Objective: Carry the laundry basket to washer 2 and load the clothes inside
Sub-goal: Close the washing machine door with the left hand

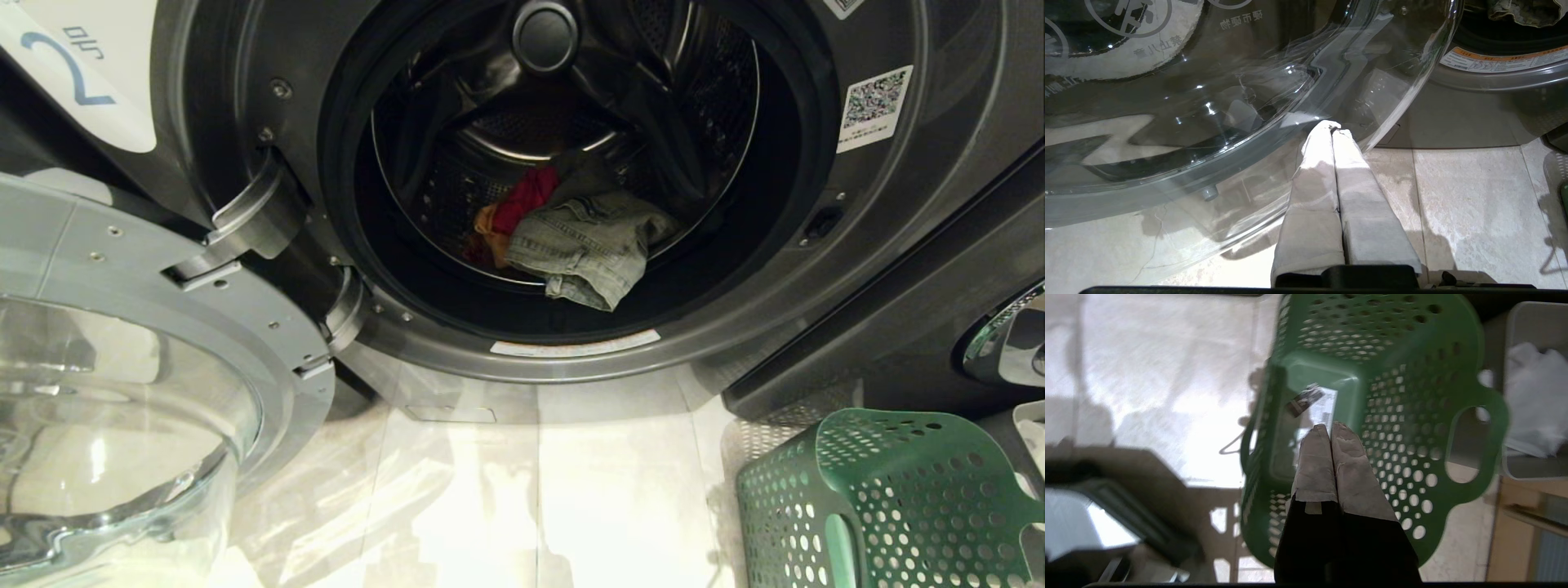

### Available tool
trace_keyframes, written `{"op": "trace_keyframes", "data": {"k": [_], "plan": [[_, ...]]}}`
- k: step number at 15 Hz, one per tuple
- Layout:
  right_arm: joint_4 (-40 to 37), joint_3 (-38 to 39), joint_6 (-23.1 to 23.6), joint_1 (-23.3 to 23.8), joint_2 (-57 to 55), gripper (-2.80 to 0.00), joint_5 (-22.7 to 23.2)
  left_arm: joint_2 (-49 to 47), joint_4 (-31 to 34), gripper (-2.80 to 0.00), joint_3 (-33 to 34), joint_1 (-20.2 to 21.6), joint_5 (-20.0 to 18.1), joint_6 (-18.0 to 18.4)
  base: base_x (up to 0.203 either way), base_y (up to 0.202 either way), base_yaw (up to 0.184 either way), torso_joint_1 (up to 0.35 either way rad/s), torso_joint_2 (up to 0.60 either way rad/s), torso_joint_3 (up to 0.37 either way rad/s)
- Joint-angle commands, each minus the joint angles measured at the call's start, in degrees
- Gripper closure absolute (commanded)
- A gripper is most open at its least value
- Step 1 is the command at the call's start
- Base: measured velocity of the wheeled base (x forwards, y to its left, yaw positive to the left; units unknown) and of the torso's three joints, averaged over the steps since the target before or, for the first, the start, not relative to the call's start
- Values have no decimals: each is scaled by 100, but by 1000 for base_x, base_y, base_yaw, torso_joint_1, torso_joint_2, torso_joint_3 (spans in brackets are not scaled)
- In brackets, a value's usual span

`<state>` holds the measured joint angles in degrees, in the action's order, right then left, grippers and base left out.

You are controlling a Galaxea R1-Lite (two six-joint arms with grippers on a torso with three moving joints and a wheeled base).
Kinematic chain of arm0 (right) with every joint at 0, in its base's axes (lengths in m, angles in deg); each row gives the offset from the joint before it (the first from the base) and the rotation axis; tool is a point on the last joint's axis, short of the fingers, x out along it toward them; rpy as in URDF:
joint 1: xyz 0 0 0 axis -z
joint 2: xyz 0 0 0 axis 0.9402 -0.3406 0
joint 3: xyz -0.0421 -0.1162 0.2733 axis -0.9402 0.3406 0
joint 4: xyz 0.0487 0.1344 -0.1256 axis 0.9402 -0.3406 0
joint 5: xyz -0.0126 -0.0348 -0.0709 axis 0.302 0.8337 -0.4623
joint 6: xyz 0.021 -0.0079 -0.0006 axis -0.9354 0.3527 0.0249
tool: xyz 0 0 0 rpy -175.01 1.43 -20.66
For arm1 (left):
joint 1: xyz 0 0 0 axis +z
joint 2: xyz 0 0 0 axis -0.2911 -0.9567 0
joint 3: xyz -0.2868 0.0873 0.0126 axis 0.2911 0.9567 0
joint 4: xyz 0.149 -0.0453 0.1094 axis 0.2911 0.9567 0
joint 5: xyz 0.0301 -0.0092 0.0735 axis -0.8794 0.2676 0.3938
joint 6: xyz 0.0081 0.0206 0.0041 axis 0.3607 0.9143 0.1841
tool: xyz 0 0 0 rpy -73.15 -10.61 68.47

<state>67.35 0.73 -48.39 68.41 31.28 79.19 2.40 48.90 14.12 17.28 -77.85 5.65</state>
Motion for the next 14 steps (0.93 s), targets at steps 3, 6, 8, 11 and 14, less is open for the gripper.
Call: {"op": "trace_keyframes", "data": {"k": [3,6,8,11,14], "plan": [[-1092,15,464,449,1769,0,959,0,-5,0,229,0,2,-2,0,0,0,0,0,0],[-1113,25,487,312,2374,0,889,0,-5,0,229,0,2,-2,0,0,0,0,0,0],[-1112,26,579,245,2887,0,885,0,-5,0,229,0,2,-2,0,0,0,0,0,0],[-1111,29,671,198,3449,0,869,0,-5,0,229,0,2,-2,0,0,0,0,0,0],[-1106,26,641,194,3438,0,859,0,-5,0,229,8,2,-2,0,0,0,0,0,0]]}}
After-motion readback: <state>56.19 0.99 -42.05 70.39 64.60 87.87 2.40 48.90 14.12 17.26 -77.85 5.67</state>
